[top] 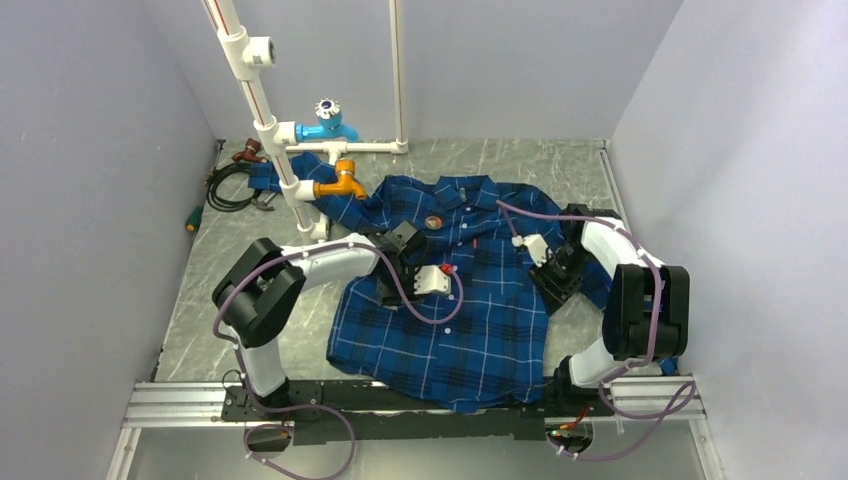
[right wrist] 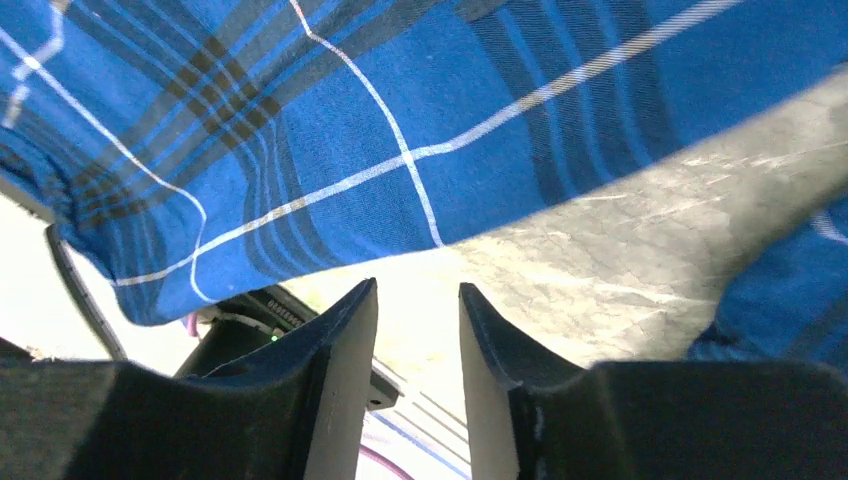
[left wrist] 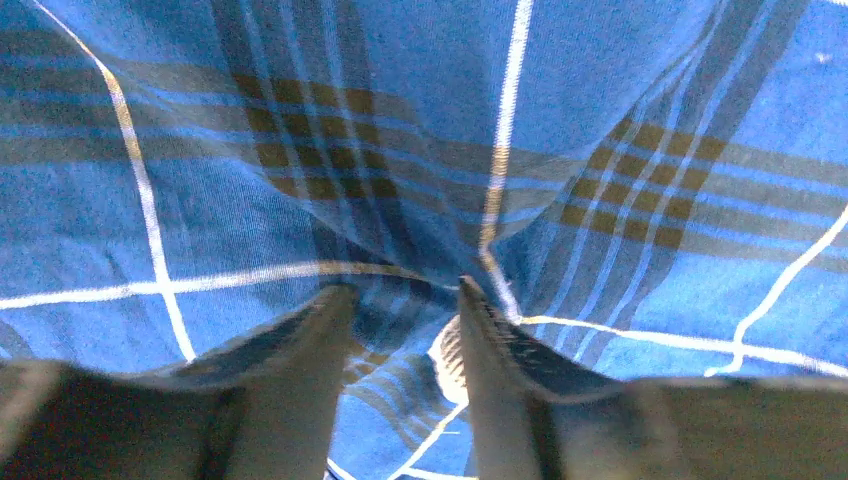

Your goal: Remove the brooch from the garment

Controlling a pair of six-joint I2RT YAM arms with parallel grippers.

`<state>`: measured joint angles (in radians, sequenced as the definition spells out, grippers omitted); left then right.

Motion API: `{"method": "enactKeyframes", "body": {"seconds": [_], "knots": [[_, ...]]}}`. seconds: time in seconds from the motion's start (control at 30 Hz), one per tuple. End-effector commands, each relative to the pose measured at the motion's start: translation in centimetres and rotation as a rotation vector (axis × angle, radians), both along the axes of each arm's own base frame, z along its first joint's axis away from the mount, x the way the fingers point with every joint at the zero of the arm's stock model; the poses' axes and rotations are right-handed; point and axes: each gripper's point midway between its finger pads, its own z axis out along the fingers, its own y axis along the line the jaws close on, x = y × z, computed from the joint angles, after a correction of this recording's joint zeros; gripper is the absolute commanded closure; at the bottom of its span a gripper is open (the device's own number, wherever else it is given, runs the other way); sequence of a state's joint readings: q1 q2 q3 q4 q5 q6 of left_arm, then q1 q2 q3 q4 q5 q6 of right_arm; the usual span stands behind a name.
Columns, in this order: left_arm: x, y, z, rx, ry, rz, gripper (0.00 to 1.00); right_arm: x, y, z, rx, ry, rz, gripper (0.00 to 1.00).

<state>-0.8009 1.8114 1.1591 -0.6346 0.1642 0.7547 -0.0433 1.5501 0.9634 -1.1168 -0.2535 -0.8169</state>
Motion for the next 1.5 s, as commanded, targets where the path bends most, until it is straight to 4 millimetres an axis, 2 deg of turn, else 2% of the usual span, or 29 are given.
{"method": "enactKeyframes", "body": {"seconds": [0.0,0.13,0.23,0.3,0.4,0.5,0.57,0.7,0.8,0.9,1.0,1.2,1.27,1.37,1.47], "knots": [[-4.0,1.1,1.7,-0.030,0.158,-0.017,0.41,2.4,2.0,4.0,0.128,-0.102,0.029,0.59],[-0.3,-2.5,6.0,-0.174,0.038,0.058,0.32,8.1,3.9,7.1,0.228,-0.227,-0.083,0.52],[3.1,-5.4,8.8,-0.260,-0.044,0.131,0.29,13.2,4.0,7.5,0.231,-0.303,-0.205,0.51],[5.8,-6.5,8.9,-0.258,-0.099,0.214,0.29,17.2,3.4,7.2,0.200,-0.359,-0.291,0.51],[9.6,-7.3,8.9,-0.245,-0.183,0.324,0.29,21.2,2.6,5.9,0.158,-0.364,-0.358,0.53],[12.3,-7.7,8.6,-0.264,-0.206,0.399,0.30,23.6,2.0,4.3,0.126,-0.368,-0.375,0.54],[13.9,-7.6,8.1,-0.273,-0.211,0.440,0.33,24.4,1.5,3.2,0.102,-0.362,-0.371,0.54],[15.5,-6.5,5.6,-0.203,-0.212,0.471,0.38,23.2,0.9,0.2,0.051,-0.298,-0.329,0.56],[14.9,-5.7,3.4,-0.153,-0.197,0.439,0.44,20.9,0.6,-1.6,0.023,-0.254,-0.282,0.57],[12.9,-4.5,1.2,-0.093,-0.169,0.393,0.47,18.0,0.6,-2.9,0.007,-0.201,-0.224,0.58],[10.8,-3.5,-0.1,-0.056,-0.154,0.330,0.46,14.7,0.9,-3.4,0.002,-0.150,-0.156,0.59],[6.8,-3.1,-0.4,-0.056,-0.115,0.229,0.37,8.2,0.7,-4.0,-0.017,-0.061,-0.030,0.59],[5.8,-3.1,-0.3,-0.067,-0.080,0.217,0.35,6.7,1.2,-3.9,-0.023,-0.047,0.020,0.59],[4.0,-2.5,-0.4,-0.070,-0.023,0.194,0.35,5.1,0.7,-3.8,-0.044,-0.035,0.046,0.59],[1.5,-0.9,-1.3,-0.041,0.023,0.139,0.36,3.9,0.3,-3.5,-0.057,-0.029,0.071,0.58]]}}
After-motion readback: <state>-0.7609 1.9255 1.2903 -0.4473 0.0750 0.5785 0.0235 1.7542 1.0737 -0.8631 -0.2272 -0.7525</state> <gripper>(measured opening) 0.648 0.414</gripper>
